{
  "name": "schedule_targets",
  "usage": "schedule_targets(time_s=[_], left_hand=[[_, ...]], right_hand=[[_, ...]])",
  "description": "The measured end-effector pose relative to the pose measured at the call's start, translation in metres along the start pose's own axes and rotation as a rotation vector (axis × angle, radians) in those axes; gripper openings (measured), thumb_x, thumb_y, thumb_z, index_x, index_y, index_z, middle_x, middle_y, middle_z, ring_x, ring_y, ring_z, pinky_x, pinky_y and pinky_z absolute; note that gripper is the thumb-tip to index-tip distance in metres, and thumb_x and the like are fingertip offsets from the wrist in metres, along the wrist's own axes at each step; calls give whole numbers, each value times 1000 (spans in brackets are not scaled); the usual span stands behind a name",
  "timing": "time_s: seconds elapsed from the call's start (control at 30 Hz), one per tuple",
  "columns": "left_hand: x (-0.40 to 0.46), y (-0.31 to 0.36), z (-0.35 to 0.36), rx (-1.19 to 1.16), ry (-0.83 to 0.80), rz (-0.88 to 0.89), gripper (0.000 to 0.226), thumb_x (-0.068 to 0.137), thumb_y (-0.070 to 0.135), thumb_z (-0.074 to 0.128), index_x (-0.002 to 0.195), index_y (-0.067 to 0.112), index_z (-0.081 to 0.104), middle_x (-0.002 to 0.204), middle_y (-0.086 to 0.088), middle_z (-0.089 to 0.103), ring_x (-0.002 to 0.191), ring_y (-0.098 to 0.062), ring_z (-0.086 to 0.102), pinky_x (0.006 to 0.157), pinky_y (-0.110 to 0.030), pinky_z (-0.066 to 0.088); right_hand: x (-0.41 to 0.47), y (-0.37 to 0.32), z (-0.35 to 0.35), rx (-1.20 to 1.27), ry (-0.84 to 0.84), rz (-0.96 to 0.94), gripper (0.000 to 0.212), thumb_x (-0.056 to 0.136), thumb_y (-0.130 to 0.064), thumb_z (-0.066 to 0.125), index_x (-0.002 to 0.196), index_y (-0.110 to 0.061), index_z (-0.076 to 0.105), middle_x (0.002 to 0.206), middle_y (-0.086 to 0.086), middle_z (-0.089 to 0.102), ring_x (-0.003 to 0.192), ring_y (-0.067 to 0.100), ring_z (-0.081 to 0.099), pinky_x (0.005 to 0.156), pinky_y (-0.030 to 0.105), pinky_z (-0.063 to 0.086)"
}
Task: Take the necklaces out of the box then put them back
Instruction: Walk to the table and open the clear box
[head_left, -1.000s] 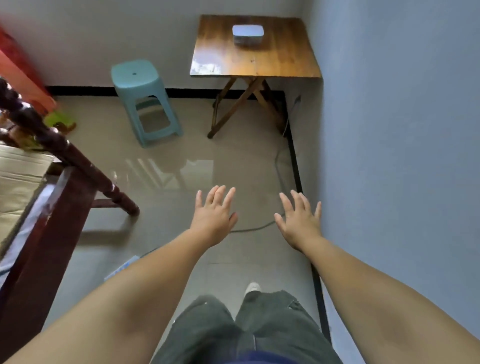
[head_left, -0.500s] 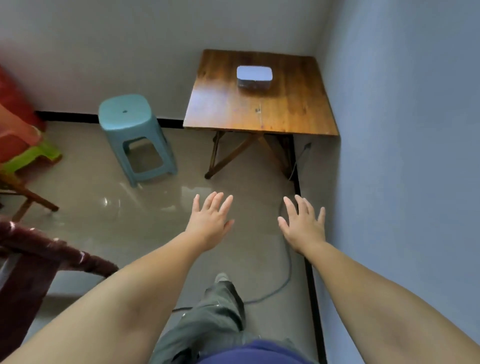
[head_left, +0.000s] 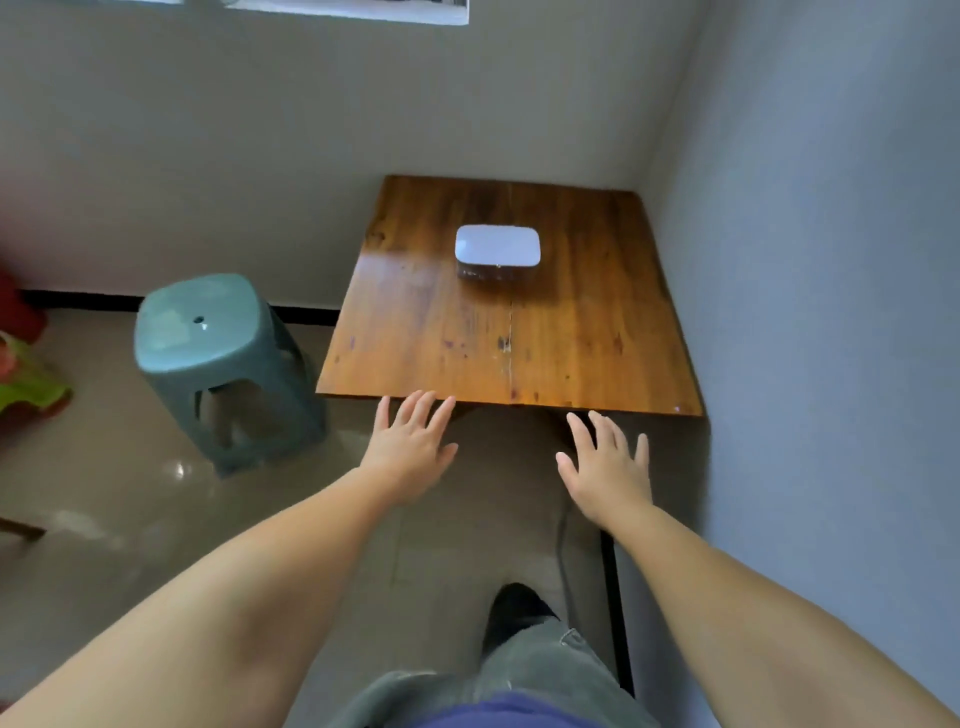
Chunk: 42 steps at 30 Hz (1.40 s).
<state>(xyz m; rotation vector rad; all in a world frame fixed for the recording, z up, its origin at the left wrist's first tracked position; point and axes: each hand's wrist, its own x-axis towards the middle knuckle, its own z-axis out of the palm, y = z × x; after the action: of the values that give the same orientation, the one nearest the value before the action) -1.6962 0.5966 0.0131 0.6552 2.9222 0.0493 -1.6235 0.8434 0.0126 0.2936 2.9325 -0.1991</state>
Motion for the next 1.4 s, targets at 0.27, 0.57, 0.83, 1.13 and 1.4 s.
schedule_targets(time_s=[0.27, 0.57, 0.83, 1.13, 1.4], left_hand=[[138, -23, -8, -87, 17, -167, 61, 95, 51, 24, 146, 26, 3, 156, -4, 13, 144, -22, 5, 116, -48, 5], [298, -69, -11, -260, -76, -123, 61, 95, 40, 42, 146, 21, 14, 154, -8, 22, 139, -28, 24, 109, -42, 32], [406, -96, 10, -509, -216, -307, 74, 88, 38, 58, 146, 22, 15, 151, -6, 33, 129, -26, 44, 94, -43, 47], [434, -92, 33, -1063, -63, -363, 71, 80, 36, 67, 138, 34, 27, 134, 15, 47, 112, 2, 42, 87, -20, 38], [427, -87, 33, -1123, -57, -385, 59, 87, 35, 60, 137, 39, 28, 134, 20, 46, 115, 5, 41, 86, -13, 35]], right_hand=[[172, 16, -33, -66, -31, -82, 57, 97, -51, 24, 148, -29, 11, 159, 5, 15, 146, 25, 13, 116, 47, 15], [325, -16, -35, 26, -128, -96, 39, 97, -25, 46, 135, -18, 45, 146, 6, 42, 131, 24, 42, 107, 37, 36], [428, -58, -24, 85, -67, -172, 45, 93, -23, 55, 137, -17, 43, 148, 10, 38, 137, 27, 33, 114, 44, 22], [472, -45, -4, 0, 21, -341, 50, 88, -20, 62, 136, -14, 46, 148, 15, 38, 139, 33, 31, 115, 52, 10], [477, -38, -40, 193, 219, -478, 30, 81, -12, 69, 110, -4, 67, 118, 18, 66, 114, 37, 60, 98, 50, 41]])
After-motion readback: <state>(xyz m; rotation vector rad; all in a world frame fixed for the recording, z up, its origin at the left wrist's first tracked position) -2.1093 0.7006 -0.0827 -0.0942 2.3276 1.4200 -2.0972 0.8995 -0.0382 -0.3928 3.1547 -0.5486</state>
